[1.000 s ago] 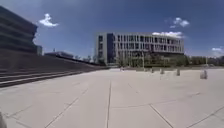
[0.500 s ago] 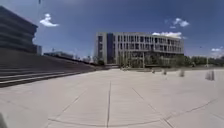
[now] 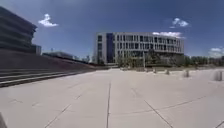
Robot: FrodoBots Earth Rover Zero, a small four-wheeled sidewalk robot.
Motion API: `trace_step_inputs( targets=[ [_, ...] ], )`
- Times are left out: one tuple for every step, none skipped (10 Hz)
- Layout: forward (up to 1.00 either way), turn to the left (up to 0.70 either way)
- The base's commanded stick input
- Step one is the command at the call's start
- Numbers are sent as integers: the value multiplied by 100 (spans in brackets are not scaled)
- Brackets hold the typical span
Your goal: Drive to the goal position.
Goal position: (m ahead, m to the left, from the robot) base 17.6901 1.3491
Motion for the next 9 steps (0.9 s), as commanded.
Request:
trace_step_inputs(
  targets=[
    [100,0],
    [100,0],
    [100,0],
    [100,0],
    [100,0],
    [100,0],
    [100,0],
    [100,0],
    [100,0]
  ],
)
